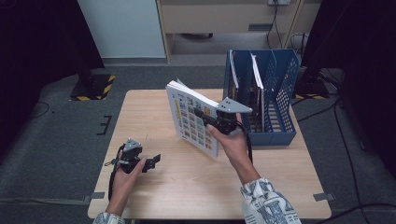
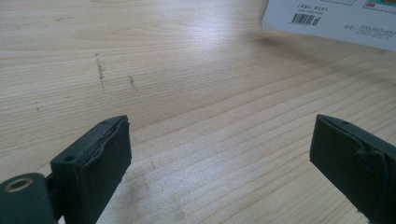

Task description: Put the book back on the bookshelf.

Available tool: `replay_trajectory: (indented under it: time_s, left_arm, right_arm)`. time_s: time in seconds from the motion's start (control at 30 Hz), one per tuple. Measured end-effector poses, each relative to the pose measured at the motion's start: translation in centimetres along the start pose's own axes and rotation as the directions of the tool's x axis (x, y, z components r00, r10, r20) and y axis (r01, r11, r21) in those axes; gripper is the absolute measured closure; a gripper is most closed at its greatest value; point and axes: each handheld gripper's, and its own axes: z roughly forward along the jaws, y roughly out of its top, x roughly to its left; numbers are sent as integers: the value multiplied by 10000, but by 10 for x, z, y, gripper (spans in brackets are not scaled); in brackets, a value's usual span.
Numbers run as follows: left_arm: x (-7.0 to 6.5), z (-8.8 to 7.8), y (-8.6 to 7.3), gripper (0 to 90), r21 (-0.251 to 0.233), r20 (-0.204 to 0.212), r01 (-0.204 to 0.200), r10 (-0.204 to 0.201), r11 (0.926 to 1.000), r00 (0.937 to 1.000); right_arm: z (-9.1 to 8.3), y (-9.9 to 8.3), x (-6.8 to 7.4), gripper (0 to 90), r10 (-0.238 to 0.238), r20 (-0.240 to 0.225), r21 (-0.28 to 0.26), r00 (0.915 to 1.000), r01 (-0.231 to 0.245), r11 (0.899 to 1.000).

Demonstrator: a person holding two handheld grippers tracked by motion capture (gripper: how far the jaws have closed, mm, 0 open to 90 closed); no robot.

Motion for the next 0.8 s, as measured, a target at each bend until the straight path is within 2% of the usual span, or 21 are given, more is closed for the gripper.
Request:
replay_trajectory:
  time_s: [0.47, 0.8]
  left_arm:
    - [0, 0, 0, 50, 17, -34, -50, 50, 10000, 10000]
    - [0, 0, 0, 50, 68, -86, -94, 95, 9999, 9999]
  right_arm:
    - [-10, 2, 0, 739, -32, -121, -77, 9999, 31, 10000]
    - [-27, 3, 4, 739, -112, -362, -83, 9993, 109, 9999]
